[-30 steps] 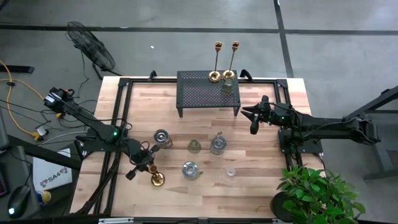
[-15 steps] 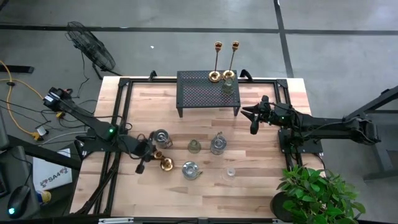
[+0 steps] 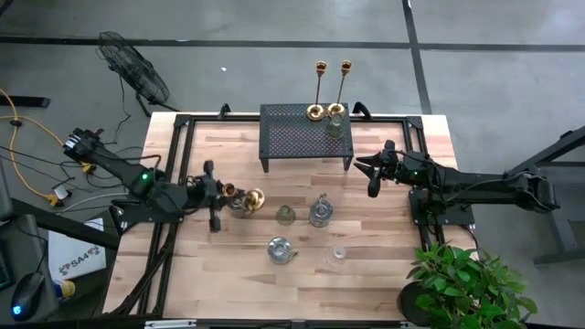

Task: Pick & Place candle stick holders
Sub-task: Put the gold candle holder on the shelf aligned with the gold candle holders

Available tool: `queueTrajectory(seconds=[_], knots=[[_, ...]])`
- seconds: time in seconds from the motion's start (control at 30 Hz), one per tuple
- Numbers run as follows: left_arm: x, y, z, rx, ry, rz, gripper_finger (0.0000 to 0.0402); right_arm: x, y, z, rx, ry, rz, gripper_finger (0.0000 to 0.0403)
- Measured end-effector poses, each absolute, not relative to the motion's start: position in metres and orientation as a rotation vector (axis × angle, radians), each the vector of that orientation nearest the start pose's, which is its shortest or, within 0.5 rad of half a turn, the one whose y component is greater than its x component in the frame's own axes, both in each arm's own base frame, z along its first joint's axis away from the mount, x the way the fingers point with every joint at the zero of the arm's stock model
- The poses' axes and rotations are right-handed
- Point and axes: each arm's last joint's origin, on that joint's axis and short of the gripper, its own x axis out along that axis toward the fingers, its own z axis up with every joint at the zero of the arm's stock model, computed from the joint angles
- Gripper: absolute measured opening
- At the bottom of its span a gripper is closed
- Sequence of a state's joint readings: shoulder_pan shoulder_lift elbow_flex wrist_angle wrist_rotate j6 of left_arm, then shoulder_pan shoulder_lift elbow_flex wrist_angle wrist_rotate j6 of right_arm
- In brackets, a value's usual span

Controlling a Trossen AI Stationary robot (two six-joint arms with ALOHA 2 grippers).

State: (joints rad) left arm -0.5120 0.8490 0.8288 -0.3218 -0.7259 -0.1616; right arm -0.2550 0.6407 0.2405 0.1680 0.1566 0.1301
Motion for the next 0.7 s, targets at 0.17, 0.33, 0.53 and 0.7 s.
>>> queueTrajectory(seconds=[0.17,0.33,0.53,0.7], knots=[[0.168,-0.051,0.344,0.032,0.219,0.344,0.0009,0.145,-0.043,0.199,0.139,0.206,-0.425,0.0084],[0.174,-0.03,0.35,0.04,0.203,0.395,0.0009,0.145,-0.042,0.199,0.139,0.206,-0.424,0.0084],[0.179,-0.006,0.354,0.079,0.187,0.461,0.0009,0.145,-0.042,0.199,0.139,0.206,-0.424,0.0084],[0.18,0.01,0.355,0.079,0.189,0.47,0.0009,0.145,-0.042,0.199,0.139,0.207,-0.424,0.0084]])
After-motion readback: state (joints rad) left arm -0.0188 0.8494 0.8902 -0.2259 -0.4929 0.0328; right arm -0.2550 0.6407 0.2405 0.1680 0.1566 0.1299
